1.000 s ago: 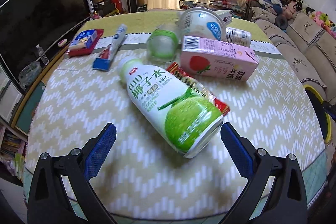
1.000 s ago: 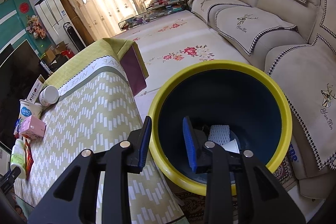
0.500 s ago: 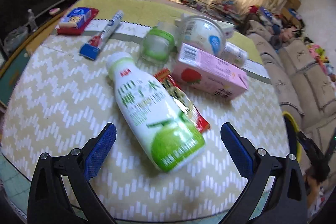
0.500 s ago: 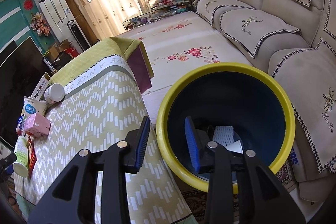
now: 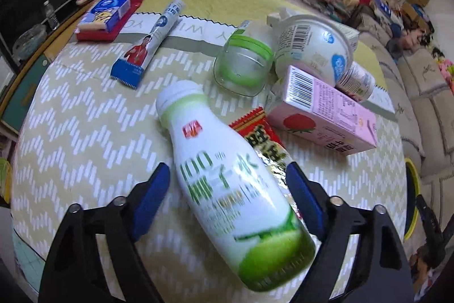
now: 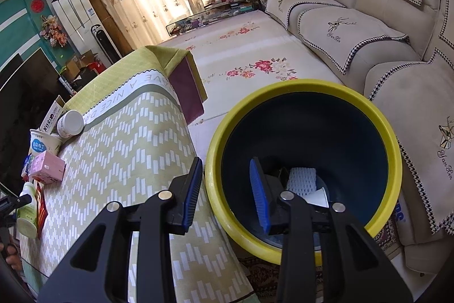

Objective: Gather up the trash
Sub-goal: 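Reach the left gripper to the coconut water bottle and grasp it, then carry the coconut water bottle to the yellow bin and release it with the left gripper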

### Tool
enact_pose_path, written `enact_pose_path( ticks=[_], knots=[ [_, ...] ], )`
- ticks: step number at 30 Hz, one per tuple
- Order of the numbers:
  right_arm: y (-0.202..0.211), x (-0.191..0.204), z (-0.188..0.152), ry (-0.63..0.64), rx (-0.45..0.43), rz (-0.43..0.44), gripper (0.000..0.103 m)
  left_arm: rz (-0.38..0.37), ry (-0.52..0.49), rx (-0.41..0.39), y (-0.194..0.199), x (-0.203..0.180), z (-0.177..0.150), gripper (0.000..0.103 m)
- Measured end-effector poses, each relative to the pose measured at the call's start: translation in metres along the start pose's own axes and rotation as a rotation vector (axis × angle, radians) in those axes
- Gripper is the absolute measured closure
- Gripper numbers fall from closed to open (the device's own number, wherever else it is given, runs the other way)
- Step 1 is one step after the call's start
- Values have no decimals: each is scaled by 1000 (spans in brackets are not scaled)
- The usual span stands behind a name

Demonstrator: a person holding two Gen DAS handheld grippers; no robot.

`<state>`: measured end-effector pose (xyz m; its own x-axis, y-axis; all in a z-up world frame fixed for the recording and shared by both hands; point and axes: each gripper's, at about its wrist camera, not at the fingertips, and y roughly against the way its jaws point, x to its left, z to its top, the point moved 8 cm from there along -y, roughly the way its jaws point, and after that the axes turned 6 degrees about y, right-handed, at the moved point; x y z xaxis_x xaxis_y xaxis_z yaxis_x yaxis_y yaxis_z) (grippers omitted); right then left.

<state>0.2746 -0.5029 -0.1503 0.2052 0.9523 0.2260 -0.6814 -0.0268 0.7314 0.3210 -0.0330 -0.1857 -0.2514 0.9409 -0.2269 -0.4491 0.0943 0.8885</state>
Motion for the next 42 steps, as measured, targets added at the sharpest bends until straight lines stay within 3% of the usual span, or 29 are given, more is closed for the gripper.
enact_pose_path(
  ticks=[5, 10, 18, 20, 23, 26, 36, 42],
  knots=[
    [0, -2, -1, 1, 6, 0, 69, 7, -118, 71, -7, -3, 3, 35],
    [-5, 1, -3, 7, 22, 1, 69, 46, -270, 77, -3, -7, -8, 38],
    [-5, 14, -4, 40, 31, 11, 63, 59, -307, 122, -4, 4, -29, 34],
    [-5, 15, -3, 40, 30, 13, 63, 49, -300, 114, -2, 6, -30, 37],
    [-3, 17, -3, 43, 28, 17, 63, 45, -290, 91, 9, 15, -31, 51],
    [0, 18, -2, 46, 22, 21, 63, 60, -318, 47, 20, 22, -35, 51],
    [4, 10, -3, 30, 12, 26, 63, 30, -413, -103, 96, -9, -40, 52],
    [14, 0, -3, 9, -12, 28, 63, -47, -500, -172, 134, -60, -41, 52]
  ],
)
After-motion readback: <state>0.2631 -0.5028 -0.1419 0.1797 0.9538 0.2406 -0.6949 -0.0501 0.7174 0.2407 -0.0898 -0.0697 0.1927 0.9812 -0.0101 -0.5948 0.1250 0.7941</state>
